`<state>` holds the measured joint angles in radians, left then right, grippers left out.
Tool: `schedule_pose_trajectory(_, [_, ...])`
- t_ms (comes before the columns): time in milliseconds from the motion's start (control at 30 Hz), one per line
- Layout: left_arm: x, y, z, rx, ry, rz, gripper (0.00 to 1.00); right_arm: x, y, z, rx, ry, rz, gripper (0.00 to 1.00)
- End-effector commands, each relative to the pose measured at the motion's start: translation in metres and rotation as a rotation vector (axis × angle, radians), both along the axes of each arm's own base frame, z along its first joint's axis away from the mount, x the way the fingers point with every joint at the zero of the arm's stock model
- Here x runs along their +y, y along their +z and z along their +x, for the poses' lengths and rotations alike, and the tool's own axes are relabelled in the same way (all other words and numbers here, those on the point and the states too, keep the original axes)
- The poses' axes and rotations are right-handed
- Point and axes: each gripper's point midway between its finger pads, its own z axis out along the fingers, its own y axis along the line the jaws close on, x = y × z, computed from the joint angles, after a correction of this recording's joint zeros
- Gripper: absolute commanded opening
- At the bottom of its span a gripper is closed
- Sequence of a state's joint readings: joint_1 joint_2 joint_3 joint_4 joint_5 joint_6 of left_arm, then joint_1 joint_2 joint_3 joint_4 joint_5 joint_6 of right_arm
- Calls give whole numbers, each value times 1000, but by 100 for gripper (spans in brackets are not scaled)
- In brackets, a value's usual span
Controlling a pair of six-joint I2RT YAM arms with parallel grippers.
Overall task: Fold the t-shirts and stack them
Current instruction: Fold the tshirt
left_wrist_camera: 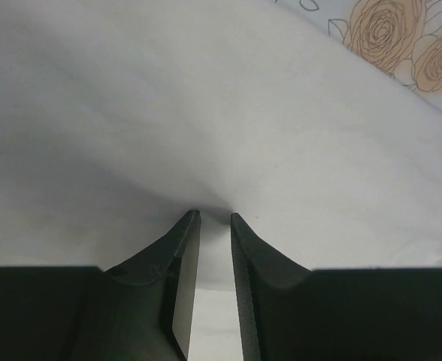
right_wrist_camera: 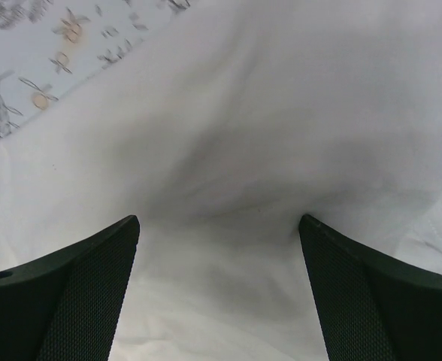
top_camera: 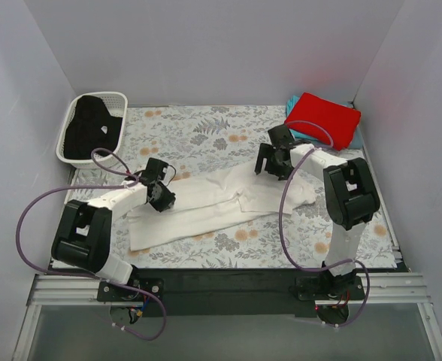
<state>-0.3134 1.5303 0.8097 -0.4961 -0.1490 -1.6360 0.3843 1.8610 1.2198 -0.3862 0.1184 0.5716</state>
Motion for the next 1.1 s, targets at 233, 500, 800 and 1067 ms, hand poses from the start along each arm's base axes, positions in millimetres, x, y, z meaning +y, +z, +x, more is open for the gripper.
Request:
schedule_pose_trajectory(233, [-57,-1,-101,212,-43,-306,20,117,4,100,-59,411,69,91])
schedule_pose_trajectory(500, [-141,33,-149,249,-238,-473,22,180,-14,127,-159,657,104,98])
schedule_pose_trajectory(800, [-165,111,-50,-121,-446,-299,33,170,97,154,-429,596,8,98])
schedule_pose_trajectory(1067, [-108,120,109,-379,-375,-3,33,81,192,137,-492,219,32,98])
